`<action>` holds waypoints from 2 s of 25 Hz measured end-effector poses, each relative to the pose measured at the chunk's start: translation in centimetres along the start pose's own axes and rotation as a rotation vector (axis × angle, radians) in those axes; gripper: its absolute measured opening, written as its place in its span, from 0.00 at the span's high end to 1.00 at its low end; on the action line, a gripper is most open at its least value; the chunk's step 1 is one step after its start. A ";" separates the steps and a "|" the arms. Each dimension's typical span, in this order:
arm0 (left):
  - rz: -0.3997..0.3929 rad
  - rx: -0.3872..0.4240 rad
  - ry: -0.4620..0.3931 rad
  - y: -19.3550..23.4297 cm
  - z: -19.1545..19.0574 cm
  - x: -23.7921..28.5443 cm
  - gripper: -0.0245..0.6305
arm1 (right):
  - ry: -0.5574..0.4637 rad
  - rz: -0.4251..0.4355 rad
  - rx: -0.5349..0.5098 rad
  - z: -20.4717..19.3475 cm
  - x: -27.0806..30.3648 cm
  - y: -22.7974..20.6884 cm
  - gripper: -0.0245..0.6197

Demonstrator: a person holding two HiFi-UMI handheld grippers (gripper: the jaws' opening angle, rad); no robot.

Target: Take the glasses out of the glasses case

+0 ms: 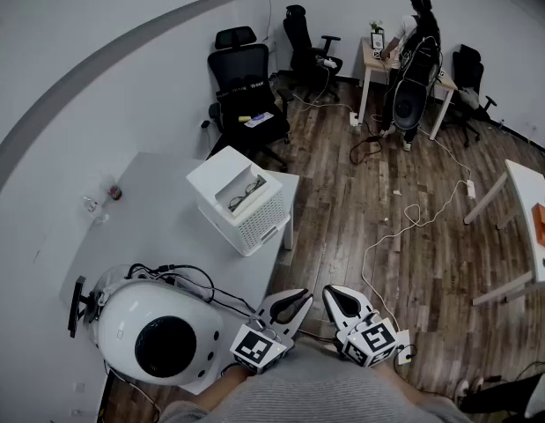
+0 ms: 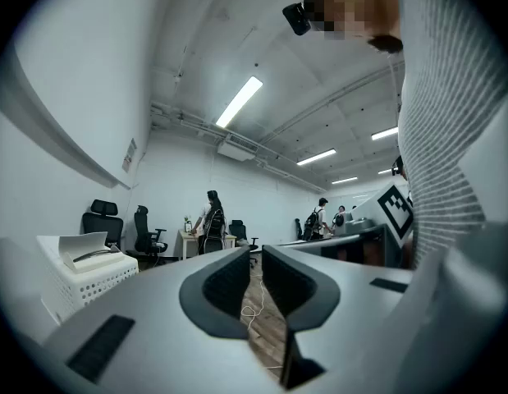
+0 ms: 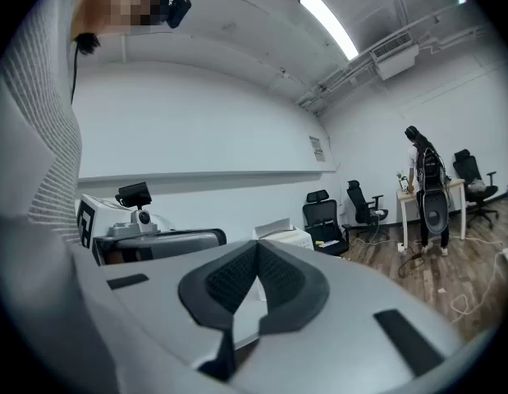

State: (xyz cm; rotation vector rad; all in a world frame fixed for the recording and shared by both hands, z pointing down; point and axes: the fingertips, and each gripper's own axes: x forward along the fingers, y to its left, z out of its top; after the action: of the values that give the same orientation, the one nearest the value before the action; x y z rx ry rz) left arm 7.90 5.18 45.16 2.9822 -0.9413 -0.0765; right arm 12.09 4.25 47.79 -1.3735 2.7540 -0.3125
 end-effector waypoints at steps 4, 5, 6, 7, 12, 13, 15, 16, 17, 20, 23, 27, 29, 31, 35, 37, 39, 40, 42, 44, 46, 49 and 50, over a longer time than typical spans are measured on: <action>0.002 -0.007 0.005 0.0 -0.2 0.0 0.88 | 0.024 0.016 -0.012 0.4 0.1 0.6 0.94; 0.002 -0.015 0.016 0.0 -0.5 -0.1 0.88 | 0.025 0.018 -0.013 0.4 0.2 0.6 0.94; 0.002 -0.024 0.028 0.0 -0.9 -0.2 0.88 | 0.025 0.018 -0.015 0.4 0.2 0.7 0.94; 0.003 -0.029 0.033 0.0 -1.1 -0.3 0.88 | 0.025 0.019 -0.016 0.4 0.3 0.7 0.94; 0.008 -0.009 0.010 0.3 -0.6 -0.4 0.88 | 0.016 0.014 -0.007 -0.2 0.4 0.6 0.94; 0.008 -0.012 0.013 0.3 -0.7 -0.5 0.88 | 0.021 0.018 -0.009 0.0 0.5 0.7 0.94; 0.008 -0.012 0.011 0.4 -0.6 -0.5 0.88 | 0.022 0.028 -0.014 0.2 0.6 1.0 0.94; 0.008 -0.012 0.010 0.4 -0.6 -0.5 0.88 | 0.016 0.033 -0.013 0.4 0.6 1.1 0.94; 0.008 -0.013 0.004 0.4 -0.5 -0.5 0.88 | 0.006 0.036 -0.010 0.5 0.6 1.1 0.94; 0.009 -0.029 -0.007 0.3 -0.4 -0.6 0.88 | -0.017 0.038 0.012 0.9 0.5 1.0 0.94; 0.009 -0.037 -0.007 0.1 -0.3 -0.7 0.88 | -0.020 0.044 0.028 1.0 0.4 1.0 0.94; 0.024 -0.048 0.005 0.1 -0.8 -0.8 0.88 | -0.017 0.053 0.048 0.8 0.5 0.8 0.94; 0.031 -0.034 -0.009 0.1 -0.5 -0.7 0.88 | -0.023 0.046 0.058 0.9 0.5 0.5 0.94; 0.040 -0.031 -0.015 -0.1 -0.2 -0.5 0.88 | -0.025 0.056 0.064 1.0 0.5 0.4 0.94; 0.086 -0.064 0.005 0.5 -0.7 -0.6 0.88 | -0.014 0.093 0.082 1.2 0.8 0.3 0.94; 0.125 -0.078 0.010 1.2 -1.1 -0.9 0.88 | -0.007 0.112 0.080 1.3 1.0 0.3 0.94; 0.162 -0.086 0.010 1.7 -0.9 -1.1 0.88 | 0.002 0.136 0.069 1.4 1.2 0.3 0.94; 0.176 -0.090 0.009 1.8 -0.8 -1.1 0.88 | 0.007 0.148 0.062 1.5 1.3 0.3 0.94; 0.201 -0.090 0.012 2.0 -0.8 -1.1 0.88 | 0.016 0.172 0.052 1.6 1.6 0.2 0.94; 0.223 -0.086 0.015 2.2 -0.8 -1.1 0.88 | 0.024 0.192 0.045 1.7 1.8 0.0 0.94; 0.243 -0.086 0.012 2.3 -0.9 -1.0 0.88 | 0.030 0.212 0.041 1.7 2.0 -0.3 0.94; 0.273 -0.076 0.010 2.6 -0.8 -0.8 0.88 | 0.032 0.243 0.031 1.8 2.3 -0.7 0.94; 0.284 -0.071 0.009 2.7 -0.7 -0.8 0.88 | 0.032 0.253 0.028 1.8 2.4 -0.8 0.94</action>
State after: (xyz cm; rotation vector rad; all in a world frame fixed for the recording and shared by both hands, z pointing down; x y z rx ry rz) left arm 5.72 3.41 45.99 2.7500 -1.3190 -0.0899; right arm 11.48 1.56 46.26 -1.0062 2.8937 -0.3597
